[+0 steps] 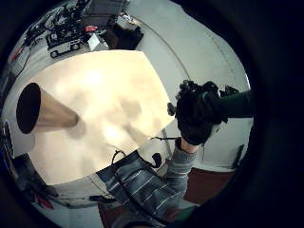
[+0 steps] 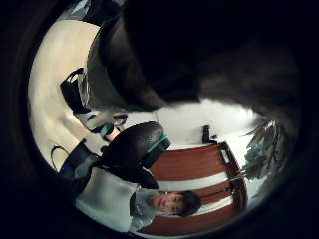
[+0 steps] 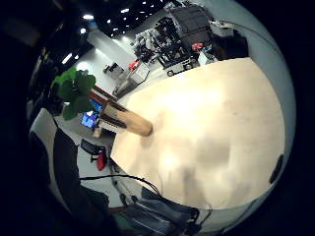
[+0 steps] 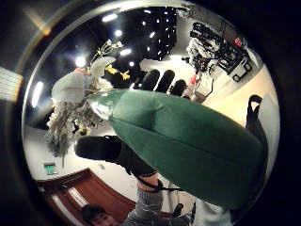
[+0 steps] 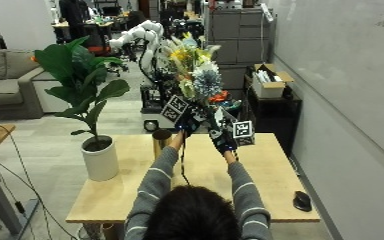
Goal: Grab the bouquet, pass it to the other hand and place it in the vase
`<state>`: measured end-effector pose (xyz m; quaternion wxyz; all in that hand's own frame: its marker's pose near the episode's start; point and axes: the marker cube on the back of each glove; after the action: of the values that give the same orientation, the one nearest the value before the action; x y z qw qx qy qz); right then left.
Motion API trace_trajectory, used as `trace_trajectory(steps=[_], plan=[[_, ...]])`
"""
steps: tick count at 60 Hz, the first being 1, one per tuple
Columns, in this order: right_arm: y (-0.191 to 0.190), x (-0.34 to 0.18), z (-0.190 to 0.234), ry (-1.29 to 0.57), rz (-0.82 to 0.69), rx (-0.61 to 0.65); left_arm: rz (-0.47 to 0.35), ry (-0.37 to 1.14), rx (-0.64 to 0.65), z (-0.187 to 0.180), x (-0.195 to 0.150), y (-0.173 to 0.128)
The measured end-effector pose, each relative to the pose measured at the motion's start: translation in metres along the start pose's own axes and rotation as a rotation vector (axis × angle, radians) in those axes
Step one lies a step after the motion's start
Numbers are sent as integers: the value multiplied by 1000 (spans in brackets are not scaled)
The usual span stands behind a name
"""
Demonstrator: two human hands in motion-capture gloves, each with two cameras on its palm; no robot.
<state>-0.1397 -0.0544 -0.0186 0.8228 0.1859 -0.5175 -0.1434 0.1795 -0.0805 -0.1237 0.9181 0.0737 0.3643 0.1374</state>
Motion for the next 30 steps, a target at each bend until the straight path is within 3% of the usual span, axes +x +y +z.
trace_trajectory(steps=[6,10,17,21,30], plan=[[0,-1,9,8,-23,-3,-20,52,-13,-2,-4,5],[0,0,14,8,-18,-16,-15,170,-83,-1,-1,12],[-1,5,23,23,-29,-42,-28,168,-2,-4,-11,5],[1,2,26,22,-26,-48,-51,207,-32,-6,-10,9],[10,-10,30,44,-28,-41,-21,257,-8,-9,-10,11]])
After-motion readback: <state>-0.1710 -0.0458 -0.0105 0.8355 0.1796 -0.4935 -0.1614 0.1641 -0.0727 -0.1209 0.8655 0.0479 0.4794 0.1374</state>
